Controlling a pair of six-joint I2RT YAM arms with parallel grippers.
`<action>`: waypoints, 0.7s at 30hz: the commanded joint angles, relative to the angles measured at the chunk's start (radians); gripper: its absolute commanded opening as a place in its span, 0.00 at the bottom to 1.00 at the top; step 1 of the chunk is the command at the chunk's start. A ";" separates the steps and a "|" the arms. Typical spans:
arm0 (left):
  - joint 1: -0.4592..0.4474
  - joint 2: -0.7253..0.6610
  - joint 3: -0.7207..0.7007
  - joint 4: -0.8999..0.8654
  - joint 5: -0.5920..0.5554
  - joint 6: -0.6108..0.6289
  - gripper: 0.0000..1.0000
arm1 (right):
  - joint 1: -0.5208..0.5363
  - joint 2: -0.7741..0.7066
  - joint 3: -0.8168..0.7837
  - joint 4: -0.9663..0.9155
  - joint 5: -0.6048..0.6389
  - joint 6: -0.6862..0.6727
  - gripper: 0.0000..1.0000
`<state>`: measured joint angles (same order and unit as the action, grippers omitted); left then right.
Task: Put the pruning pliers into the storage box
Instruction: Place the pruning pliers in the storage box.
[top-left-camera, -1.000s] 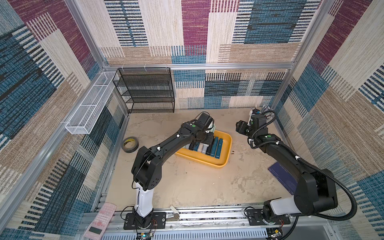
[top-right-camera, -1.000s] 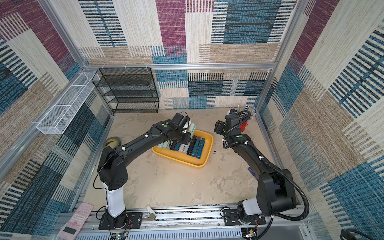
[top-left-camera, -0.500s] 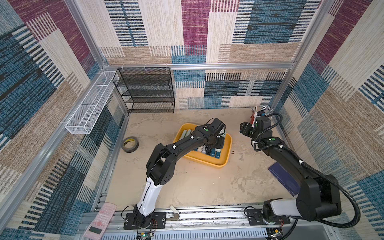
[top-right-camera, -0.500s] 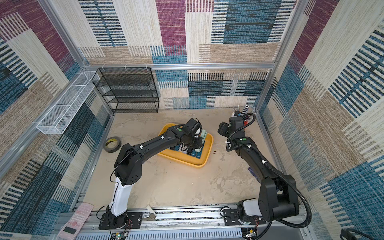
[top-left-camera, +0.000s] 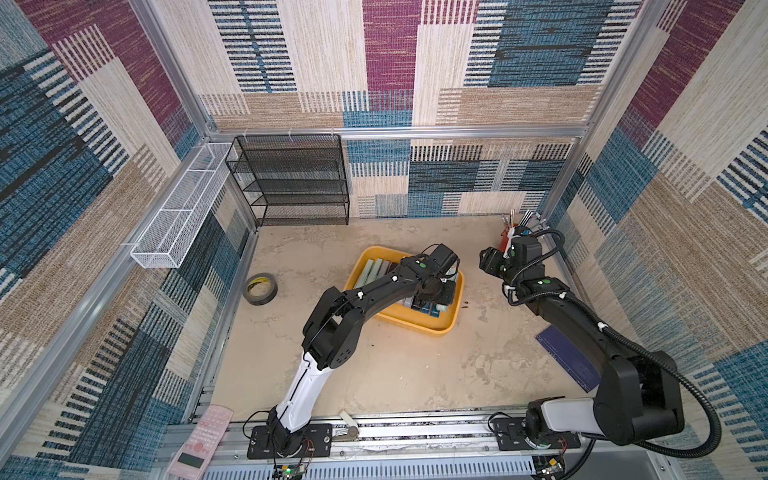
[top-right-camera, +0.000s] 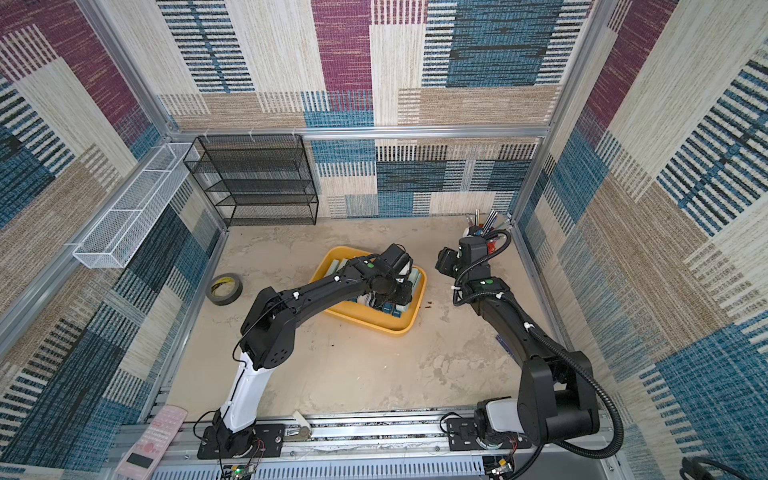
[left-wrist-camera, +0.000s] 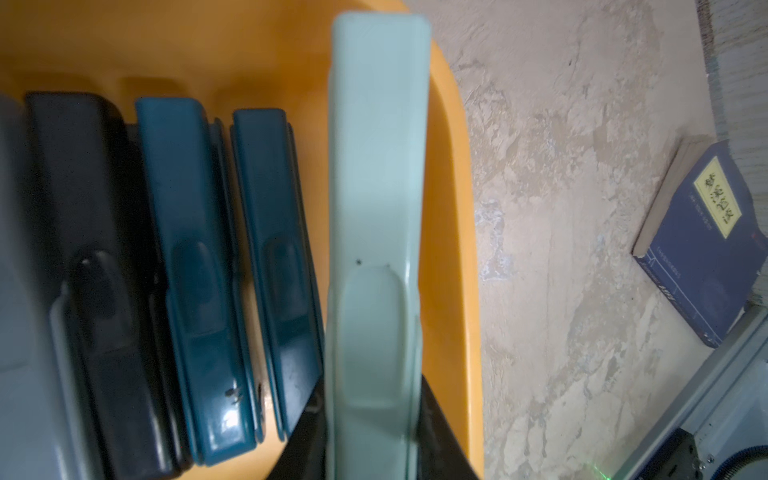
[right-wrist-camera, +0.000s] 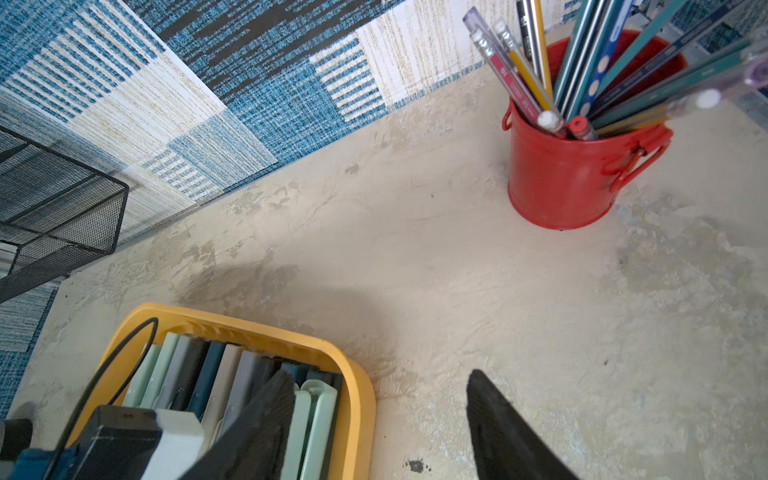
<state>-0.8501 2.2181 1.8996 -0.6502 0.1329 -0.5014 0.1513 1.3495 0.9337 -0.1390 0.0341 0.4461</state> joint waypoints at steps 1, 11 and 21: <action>-0.006 0.014 0.020 -0.019 0.001 -0.009 0.17 | 0.000 -0.007 -0.006 0.044 -0.006 0.013 0.67; -0.019 0.055 0.047 -0.030 -0.001 -0.012 0.19 | -0.001 -0.022 -0.032 0.061 -0.009 0.022 0.67; -0.025 0.086 0.065 -0.032 -0.006 -0.017 0.20 | -0.003 -0.030 -0.044 0.065 -0.007 0.026 0.67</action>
<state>-0.8711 2.2986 1.9495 -0.6930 0.1135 -0.5125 0.1482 1.3273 0.8894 -0.1028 0.0273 0.4637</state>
